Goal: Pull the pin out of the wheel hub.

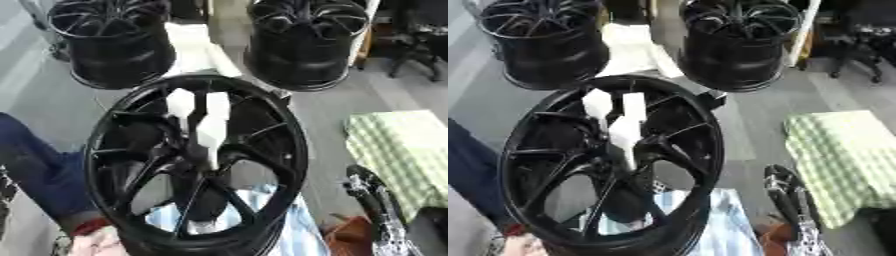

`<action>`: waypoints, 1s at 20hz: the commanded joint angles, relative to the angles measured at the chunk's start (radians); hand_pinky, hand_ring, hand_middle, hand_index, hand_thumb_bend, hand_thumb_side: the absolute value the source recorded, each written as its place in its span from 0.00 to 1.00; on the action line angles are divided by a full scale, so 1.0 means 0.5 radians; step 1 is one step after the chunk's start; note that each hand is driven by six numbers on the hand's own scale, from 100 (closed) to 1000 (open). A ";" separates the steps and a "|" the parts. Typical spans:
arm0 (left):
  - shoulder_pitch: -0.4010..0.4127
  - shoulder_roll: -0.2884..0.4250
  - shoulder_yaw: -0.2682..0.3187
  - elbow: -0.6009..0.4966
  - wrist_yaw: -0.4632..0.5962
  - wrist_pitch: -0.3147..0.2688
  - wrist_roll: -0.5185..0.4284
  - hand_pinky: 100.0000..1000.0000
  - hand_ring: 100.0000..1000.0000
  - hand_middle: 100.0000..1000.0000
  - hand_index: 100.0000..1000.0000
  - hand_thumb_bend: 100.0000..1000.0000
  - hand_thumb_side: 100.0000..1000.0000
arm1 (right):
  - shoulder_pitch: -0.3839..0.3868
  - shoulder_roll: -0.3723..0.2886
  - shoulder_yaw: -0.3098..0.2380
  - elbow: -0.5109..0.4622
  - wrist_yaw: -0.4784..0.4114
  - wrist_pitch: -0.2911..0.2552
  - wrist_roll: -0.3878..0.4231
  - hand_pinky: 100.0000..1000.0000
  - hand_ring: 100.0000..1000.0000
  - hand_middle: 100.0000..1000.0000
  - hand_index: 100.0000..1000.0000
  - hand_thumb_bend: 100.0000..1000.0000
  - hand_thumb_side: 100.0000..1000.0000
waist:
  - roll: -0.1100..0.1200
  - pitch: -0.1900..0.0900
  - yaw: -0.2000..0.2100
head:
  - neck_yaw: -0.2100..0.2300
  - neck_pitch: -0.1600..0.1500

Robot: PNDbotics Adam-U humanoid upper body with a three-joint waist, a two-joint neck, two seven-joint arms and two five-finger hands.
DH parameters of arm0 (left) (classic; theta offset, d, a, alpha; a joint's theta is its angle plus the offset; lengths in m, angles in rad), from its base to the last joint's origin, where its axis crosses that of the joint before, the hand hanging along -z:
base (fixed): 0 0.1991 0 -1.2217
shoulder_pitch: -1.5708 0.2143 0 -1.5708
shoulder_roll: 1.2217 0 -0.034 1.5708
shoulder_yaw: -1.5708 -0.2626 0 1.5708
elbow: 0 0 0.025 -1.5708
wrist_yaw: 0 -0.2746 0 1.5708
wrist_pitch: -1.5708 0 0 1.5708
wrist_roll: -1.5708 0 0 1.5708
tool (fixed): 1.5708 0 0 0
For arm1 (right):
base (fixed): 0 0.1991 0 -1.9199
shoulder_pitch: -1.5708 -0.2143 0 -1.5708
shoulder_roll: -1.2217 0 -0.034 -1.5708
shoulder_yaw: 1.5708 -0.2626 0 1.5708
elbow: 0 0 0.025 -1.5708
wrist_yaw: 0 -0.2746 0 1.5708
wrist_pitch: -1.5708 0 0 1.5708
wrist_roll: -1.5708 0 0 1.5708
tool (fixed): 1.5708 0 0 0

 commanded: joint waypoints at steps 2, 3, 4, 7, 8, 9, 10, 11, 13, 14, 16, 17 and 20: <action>-0.056 0.102 -0.006 -0.072 0.038 -0.020 -0.005 0.90 1.00 0.66 0.83 0.00 0.75 | -0.013 -0.021 -0.004 -0.042 0.007 -0.004 0.001 0.69 0.66 0.69 0.84 0.16 0.65 | 0.003 -0.009 -0.002 | -0.003 -0.005; -0.073 0.133 -0.007 -0.082 0.047 -0.031 -0.005 0.90 1.00 0.66 0.83 0.00 0.73 | -0.012 -0.022 -0.004 -0.041 0.006 -0.004 0.001 0.69 0.66 0.69 0.84 0.16 0.65 | 0.004 -0.010 -0.002 | -0.006 -0.005; -0.090 0.168 -0.009 -0.090 0.059 -0.044 -0.004 0.90 1.00 0.66 0.83 0.00 0.71 | -0.011 -0.023 -0.004 -0.041 0.006 -0.004 0.001 0.69 0.66 0.69 0.84 0.16 0.65 | 0.005 -0.011 -0.002 | -0.008 -0.005; -0.171 0.340 -0.036 -0.122 0.121 -0.106 -0.024 0.88 1.00 0.67 0.84 0.00 0.66 | -0.008 -0.027 -0.003 -0.040 0.008 -0.005 0.001 0.69 0.66 0.69 0.84 0.16 0.65 | 0.011 -0.014 -0.004 | -0.008 -0.005; -0.203 0.411 -0.052 -0.128 0.147 -0.133 -0.035 0.87 1.00 0.67 0.84 0.00 0.63 | -0.008 -0.029 -0.003 -0.040 0.009 -0.005 0.002 0.69 0.66 0.69 0.84 0.16 0.65 | 0.013 -0.015 -0.005 | -0.008 -0.005; -0.240 0.496 -0.074 -0.133 0.178 -0.168 -0.047 0.87 1.00 0.67 0.84 0.00 0.61 | -0.007 -0.031 -0.001 -0.040 0.009 -0.005 0.003 0.69 0.66 0.69 0.84 0.16 0.65 | 0.016 -0.016 -0.008 | -0.008 -0.005; -0.277 0.584 -0.101 -0.136 0.212 -0.209 -0.062 0.87 1.00 0.67 0.84 0.00 0.60 | -0.007 -0.033 0.000 -0.039 0.010 -0.005 0.004 0.69 0.66 0.69 0.84 0.16 0.65 | 0.019 -0.017 -0.011 | -0.009 -0.005; -0.318 0.678 -0.135 -0.140 0.246 -0.257 -0.081 0.86 1.00 0.67 0.85 0.00 0.56 | -0.007 -0.035 0.001 -0.039 0.011 -0.005 0.005 0.69 0.66 0.69 0.84 0.16 0.65 | 0.022 -0.018 -0.016 | -0.010 -0.005; -0.407 0.874 -0.223 -0.138 0.319 -0.366 -0.132 0.85 1.00 0.67 0.85 0.00 0.52 | -0.007 -0.039 0.004 -0.039 0.014 -0.006 0.008 0.69 0.66 0.69 0.84 0.16 0.65 | 0.030 -0.018 -0.025 | -0.009 -0.005; -0.455 0.972 -0.274 -0.130 0.358 -0.424 -0.168 0.85 1.00 0.67 0.86 0.00 0.51 | -0.007 -0.041 0.005 -0.039 0.015 -0.006 0.010 0.69 0.66 0.69 0.84 0.16 0.65 | 0.033 -0.019 -0.029 | -0.008 -0.005; -0.563 1.160 -0.385 -0.107 0.425 -0.540 -0.267 0.84 1.00 0.68 0.87 0.00 0.49 | -0.006 -0.046 0.009 -0.038 0.018 -0.006 0.015 0.69 0.66 0.69 0.84 0.16 0.65 | 0.042 -0.021 -0.040 | -0.003 -0.005; -0.619 1.245 -0.443 -0.086 0.456 -0.595 -0.338 0.84 1.00 0.68 0.87 0.00 0.49 | -0.006 -0.048 0.012 -0.037 0.019 -0.006 0.017 0.69 0.66 0.69 0.84 0.16 0.65 | 0.046 -0.022 -0.046 | 0.001 -0.005; -0.802 1.462 -0.611 0.032 0.537 -0.727 -0.597 0.83 1.00 0.69 0.88 0.00 0.49 | -0.009 -0.056 0.020 -0.036 0.022 -0.007 0.026 0.69 0.66 0.69 0.84 0.16 0.65 | 0.059 -0.025 -0.066 | 0.013 -0.005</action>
